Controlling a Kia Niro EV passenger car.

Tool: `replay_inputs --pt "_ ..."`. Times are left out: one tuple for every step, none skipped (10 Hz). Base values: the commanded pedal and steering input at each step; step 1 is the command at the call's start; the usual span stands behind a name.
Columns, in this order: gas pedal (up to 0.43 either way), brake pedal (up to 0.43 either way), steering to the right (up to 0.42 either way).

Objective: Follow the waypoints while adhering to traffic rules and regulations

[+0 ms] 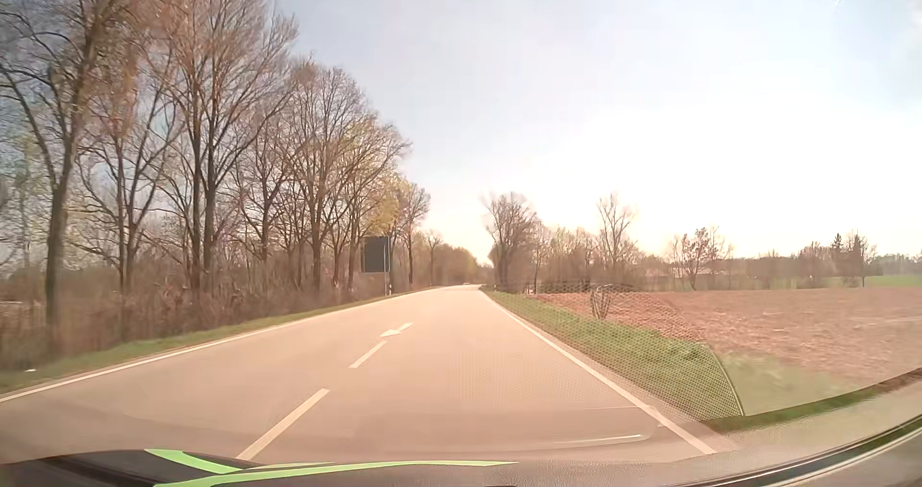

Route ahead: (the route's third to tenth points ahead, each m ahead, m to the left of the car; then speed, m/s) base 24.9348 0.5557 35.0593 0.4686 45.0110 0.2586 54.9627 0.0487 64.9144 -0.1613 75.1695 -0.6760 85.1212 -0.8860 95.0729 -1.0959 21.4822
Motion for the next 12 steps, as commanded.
replay_inputs --pt "0.260 0.000 0.000" --pt "0.260 0.000 0.000" --pt "0.260 0.000 0.000" --pt "0.268 0.000 0.000" --pt "0.268 0.000 0.000" --pt "0.268 0.000 0.000" --pt "0.268 0.000 0.000" --pt "0.268 0.000 0.000" --pt "0.280 0.000 0.000" --pt "0.280 0.000 0.000" --pt "0.280 0.000 0.000" --pt "0.280 0.000 0.000"
